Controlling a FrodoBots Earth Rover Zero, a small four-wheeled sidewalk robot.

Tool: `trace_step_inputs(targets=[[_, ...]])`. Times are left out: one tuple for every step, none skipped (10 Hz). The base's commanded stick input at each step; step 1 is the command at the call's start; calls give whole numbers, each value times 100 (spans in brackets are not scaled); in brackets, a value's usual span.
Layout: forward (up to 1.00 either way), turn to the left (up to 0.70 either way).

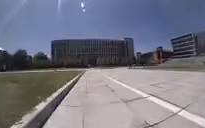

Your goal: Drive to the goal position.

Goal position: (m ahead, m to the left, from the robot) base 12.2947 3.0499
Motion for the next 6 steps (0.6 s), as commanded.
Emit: trace_step_inputs(targets=[[70, 0], [70, 0], [70, 0], [70, 0], [70, 0], [70, 0]])
